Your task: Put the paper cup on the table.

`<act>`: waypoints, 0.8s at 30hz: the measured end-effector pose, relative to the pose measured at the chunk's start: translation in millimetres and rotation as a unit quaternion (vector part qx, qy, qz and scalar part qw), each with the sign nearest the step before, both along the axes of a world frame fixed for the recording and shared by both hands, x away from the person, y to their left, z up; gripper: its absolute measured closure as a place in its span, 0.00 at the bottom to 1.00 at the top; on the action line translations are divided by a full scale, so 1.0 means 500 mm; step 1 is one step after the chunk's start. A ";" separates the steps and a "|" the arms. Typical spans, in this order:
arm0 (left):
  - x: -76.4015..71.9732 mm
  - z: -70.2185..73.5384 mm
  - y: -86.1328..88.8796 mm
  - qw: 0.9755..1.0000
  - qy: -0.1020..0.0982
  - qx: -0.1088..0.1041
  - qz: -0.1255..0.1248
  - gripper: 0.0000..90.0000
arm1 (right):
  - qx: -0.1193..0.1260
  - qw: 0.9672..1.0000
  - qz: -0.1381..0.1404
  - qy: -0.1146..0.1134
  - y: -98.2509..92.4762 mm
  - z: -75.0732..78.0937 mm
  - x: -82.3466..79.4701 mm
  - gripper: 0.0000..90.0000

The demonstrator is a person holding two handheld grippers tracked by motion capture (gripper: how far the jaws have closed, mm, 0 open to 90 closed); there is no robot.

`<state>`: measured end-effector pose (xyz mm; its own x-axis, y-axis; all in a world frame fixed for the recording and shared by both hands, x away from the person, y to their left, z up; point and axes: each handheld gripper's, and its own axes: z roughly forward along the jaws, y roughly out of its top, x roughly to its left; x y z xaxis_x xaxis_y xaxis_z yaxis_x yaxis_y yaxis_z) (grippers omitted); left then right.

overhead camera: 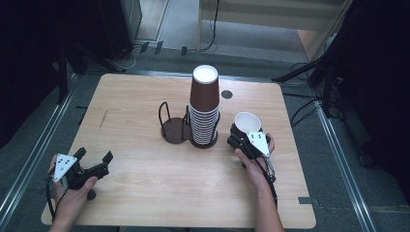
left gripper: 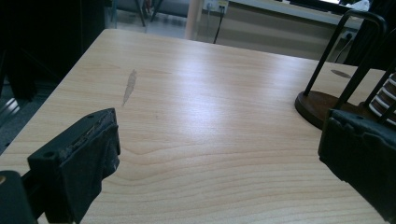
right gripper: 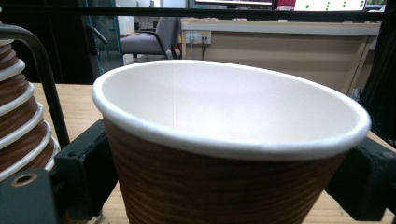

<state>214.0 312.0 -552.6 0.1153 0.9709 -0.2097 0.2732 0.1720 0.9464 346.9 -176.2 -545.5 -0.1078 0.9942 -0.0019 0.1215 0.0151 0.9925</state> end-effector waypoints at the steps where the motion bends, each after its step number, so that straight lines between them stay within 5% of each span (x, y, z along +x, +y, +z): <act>1: 0.000 0.000 0.000 1.000 0.000 0.000 0.000 0.00 | 0.000 1.000 0.001 0.001 0.000 0.000 0.000 0.10; 8: 0.000 0.000 0.000 1.000 -0.002 -0.001 0.001 0.00 | 0.015 1.000 0.020 0.015 -0.004 0.010 -0.002 0.00; 24: 0.000 0.000 0.000 1.000 0.001 -0.001 0.005 0.00 | 0.007 0.999 0.041 0.001 -0.010 0.060 -0.038 0.00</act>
